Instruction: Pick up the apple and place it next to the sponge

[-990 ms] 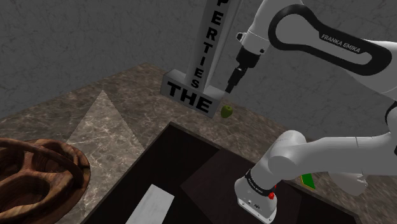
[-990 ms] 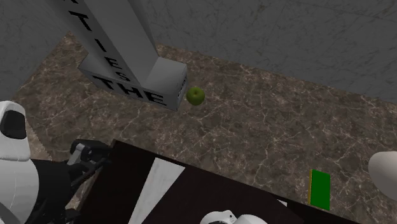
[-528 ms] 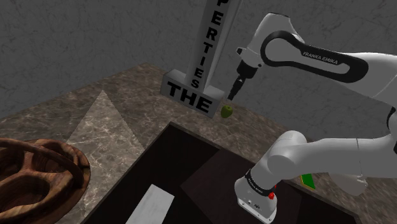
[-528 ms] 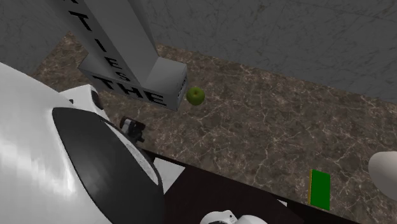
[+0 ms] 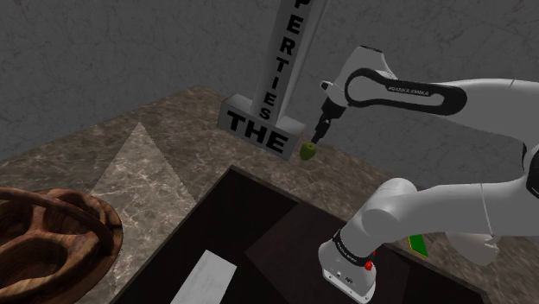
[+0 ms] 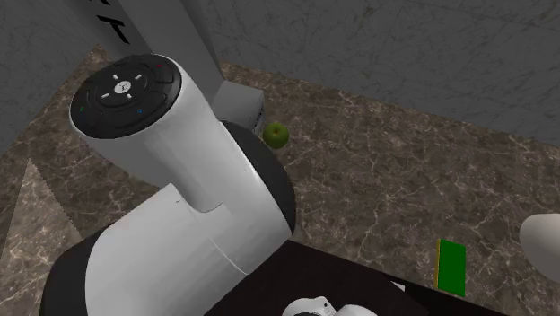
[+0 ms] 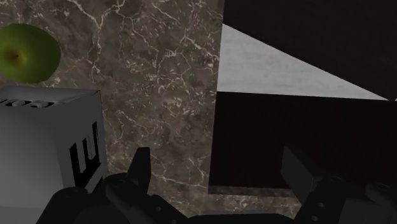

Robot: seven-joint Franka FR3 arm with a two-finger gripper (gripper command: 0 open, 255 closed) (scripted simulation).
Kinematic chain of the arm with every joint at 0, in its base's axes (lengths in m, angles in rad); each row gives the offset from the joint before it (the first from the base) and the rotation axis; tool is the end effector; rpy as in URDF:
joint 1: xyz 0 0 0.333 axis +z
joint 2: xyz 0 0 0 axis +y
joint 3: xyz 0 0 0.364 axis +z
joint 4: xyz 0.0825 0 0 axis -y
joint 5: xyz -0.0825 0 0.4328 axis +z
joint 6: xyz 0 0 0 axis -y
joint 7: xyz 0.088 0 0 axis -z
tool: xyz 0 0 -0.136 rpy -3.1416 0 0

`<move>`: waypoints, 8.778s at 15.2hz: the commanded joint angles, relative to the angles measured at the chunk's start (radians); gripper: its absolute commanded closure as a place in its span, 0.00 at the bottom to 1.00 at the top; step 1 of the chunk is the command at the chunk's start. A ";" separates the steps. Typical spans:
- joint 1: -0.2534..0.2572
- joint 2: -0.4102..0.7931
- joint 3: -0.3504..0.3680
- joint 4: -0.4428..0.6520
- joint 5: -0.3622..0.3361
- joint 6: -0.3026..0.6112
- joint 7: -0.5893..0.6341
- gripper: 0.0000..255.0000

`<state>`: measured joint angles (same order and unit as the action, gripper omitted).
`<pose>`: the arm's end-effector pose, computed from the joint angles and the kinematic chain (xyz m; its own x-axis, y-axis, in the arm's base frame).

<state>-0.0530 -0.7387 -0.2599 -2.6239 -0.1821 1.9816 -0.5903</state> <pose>0.3360 -0.1258 0.4659 0.9173 0.3918 0.0710 0.3894 -0.9199 0.0458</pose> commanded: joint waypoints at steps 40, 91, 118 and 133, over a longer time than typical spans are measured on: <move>-0.004 1.097 -0.371 0.366 0.770 0.627 -1.258 1.00; 0.048 0.515 -0.586 0.334 0.098 0.269 -0.911 1.00; -0.267 0.231 -0.939 0.355 -0.187 0.091 -1.412 1.00; -0.102 0.237 -1.296 0.493 -0.223 0.099 -1.613 1.00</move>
<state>-0.1683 -0.5005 -1.5384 -2.1237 -0.3997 2.0662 -2.2045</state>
